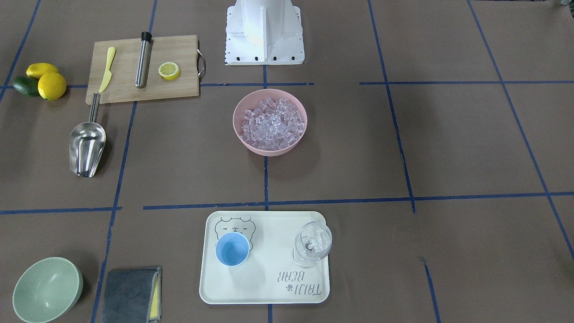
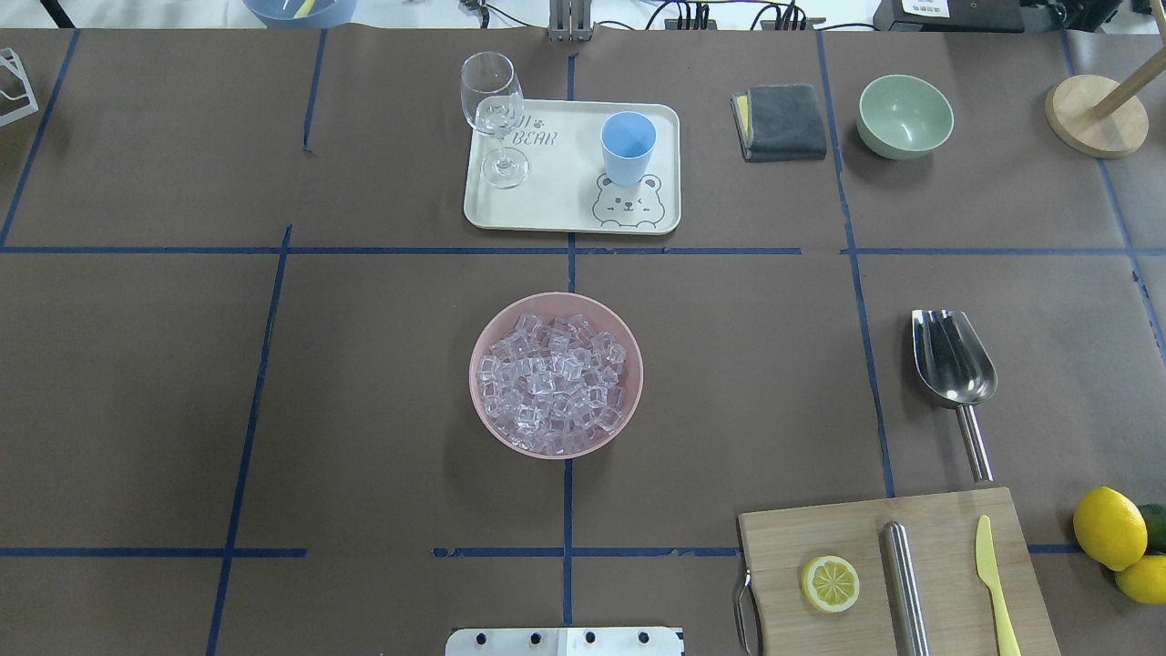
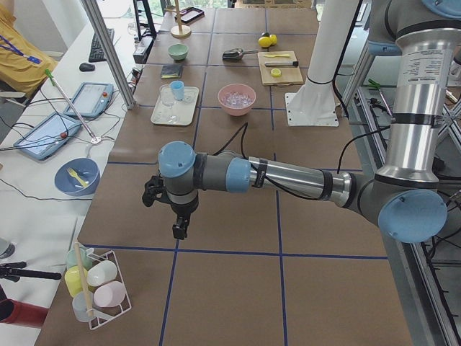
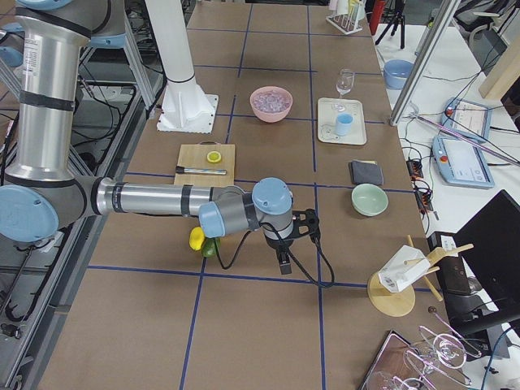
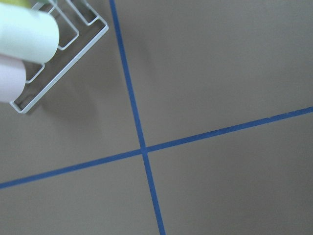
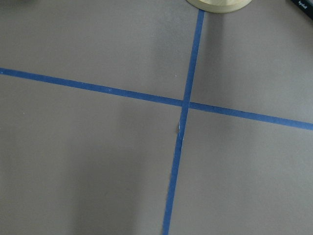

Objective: Put ice in cup with scoop

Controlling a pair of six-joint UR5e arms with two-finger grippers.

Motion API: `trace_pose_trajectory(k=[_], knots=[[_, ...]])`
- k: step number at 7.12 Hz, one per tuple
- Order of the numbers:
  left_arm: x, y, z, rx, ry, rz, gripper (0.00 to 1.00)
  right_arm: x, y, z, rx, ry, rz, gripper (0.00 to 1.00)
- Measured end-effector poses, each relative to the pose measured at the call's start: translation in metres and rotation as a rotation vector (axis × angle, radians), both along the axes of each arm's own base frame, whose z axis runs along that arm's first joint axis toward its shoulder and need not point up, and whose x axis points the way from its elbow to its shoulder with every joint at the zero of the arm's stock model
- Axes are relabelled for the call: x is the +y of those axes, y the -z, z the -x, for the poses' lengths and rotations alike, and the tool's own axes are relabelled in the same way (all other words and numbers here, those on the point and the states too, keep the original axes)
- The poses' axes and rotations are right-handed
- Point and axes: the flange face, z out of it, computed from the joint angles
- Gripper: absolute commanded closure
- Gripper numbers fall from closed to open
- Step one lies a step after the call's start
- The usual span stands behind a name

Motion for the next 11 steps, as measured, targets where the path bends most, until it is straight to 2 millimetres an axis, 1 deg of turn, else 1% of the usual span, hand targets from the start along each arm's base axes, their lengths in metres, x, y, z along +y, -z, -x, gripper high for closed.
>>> trace_pose_trajectory(k=[1, 2, 3, 4, 5, 6, 7, 8, 9, 10, 11], knots=[[-0.013, 0.018, -0.026, 0.006, -0.045, -0.127, 0.0, -0.014, 0.013, 0.021, -0.025, -0.02, 0.041, 0.0], [-0.025, 0.028, -0.059, 0.022, -0.098, -0.26, 0.0, -0.027, 0.027, 0.044, -0.042, -0.031, 0.084, 0.0], [-0.035, 0.035, -0.089, 0.051, -0.139, -0.337, 0.0, -0.042, 0.042, 0.064, -0.049, -0.035, 0.129, 0.0], [-0.042, 0.049, -0.126, 0.089, -0.185, -0.374, 0.0, -0.056, 0.058, 0.078, -0.048, -0.032, 0.161, 0.0], [-0.043, 0.069, -0.166, 0.124, -0.244, -0.411, 0.0, -0.063, 0.067, 0.086, -0.049, -0.027, 0.176, 0.0], [-0.033, 0.086, -0.212, 0.17, -0.32, -0.477, 0.0, -0.064, 0.071, 0.091, -0.051, -0.021, 0.18, 0.0], [-0.014, 0.102, -0.265, 0.226, -0.408, -0.578, 0.0, -0.063, 0.074, 0.094, -0.052, -0.014, 0.175, 0.0], [0.012, 0.118, -0.32, 0.289, -0.499, -0.672, 0.0, -0.06, 0.08, 0.097, -0.053, -0.007, 0.161, 0.0], [0.037, 0.132, -0.369, 0.341, -0.575, -0.734, 0.0, -0.056, 0.087, 0.102, -0.054, 0.005, 0.147, 0.0], [0.061, 0.14, -0.414, 0.369, -0.62, -0.797, 0.0, -0.051, 0.094, 0.115, -0.053, 0.033, 0.131, 0.0], [0.082, 0.147, -0.453, 0.386, -0.626, -0.883, 0.0, -0.045, 0.105, 0.131, -0.057, 0.067, 0.11, 0.0]])
